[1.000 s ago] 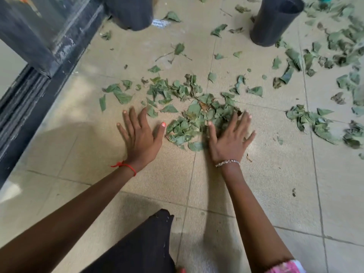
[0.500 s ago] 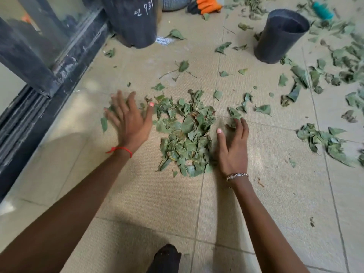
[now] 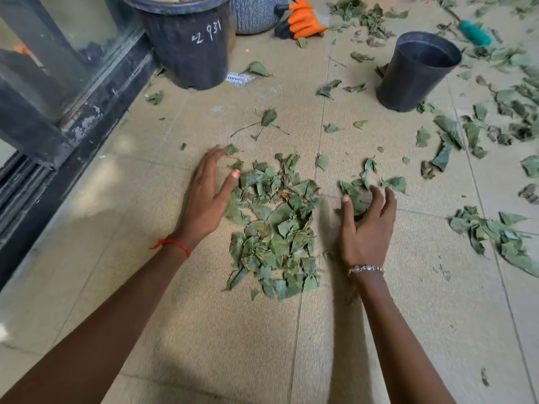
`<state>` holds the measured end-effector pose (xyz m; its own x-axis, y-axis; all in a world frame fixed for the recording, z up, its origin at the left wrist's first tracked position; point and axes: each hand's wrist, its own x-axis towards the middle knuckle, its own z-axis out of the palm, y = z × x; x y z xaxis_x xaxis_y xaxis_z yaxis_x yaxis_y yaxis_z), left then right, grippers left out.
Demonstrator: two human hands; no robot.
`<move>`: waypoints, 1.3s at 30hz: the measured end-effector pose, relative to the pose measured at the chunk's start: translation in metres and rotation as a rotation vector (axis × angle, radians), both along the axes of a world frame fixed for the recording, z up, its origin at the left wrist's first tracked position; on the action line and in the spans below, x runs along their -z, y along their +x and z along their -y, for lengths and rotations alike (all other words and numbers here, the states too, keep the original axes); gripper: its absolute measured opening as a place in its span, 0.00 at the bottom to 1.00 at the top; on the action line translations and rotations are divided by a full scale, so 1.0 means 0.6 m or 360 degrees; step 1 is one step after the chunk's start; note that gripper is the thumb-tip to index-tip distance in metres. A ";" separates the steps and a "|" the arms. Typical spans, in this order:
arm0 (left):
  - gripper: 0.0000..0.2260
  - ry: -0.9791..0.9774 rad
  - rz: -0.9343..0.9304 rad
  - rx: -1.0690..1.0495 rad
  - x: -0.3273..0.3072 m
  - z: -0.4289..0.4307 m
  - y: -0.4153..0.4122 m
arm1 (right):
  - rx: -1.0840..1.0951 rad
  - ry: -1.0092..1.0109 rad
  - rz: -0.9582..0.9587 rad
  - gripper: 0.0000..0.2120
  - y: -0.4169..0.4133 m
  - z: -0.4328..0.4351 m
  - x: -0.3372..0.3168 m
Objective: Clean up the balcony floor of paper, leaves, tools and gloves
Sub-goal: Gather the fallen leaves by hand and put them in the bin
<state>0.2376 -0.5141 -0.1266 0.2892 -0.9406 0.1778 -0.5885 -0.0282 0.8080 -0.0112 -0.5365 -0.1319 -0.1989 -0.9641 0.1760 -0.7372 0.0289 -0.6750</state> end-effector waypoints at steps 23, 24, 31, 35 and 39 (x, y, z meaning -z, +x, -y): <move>0.27 0.0046 0.0001 -0.0187 0.029 0.128 0.053 | -0.1106 0.0226 0.0195 0.31 0.129 0.127 -0.017; 0.28 0.0048 0.0003 -0.0195 0.029 0.129 0.054 | -0.1111 0.0182 0.0214 0.31 0.143 0.148 -0.021; 0.34 0.0000 0.0006 -0.0218 0.025 0.130 0.055 | -0.1397 0.0391 -0.0195 0.30 0.230 0.261 -0.037; 0.34 0.0039 0.0008 -0.0260 0.024 0.128 0.056 | -0.1224 0.0283 0.0410 0.18 0.214 0.235 -0.040; 0.33 0.0081 -0.0008 -0.0276 0.016 0.127 0.055 | -0.0986 0.0249 0.0145 0.21 0.196 0.230 -0.012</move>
<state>0.2703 -0.5905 -0.1363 0.4487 -0.8843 0.1293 -0.5670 -0.1699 0.8060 0.1063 -0.6744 -0.1246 0.3956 -0.9178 0.0329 -0.5886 -0.2808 -0.7581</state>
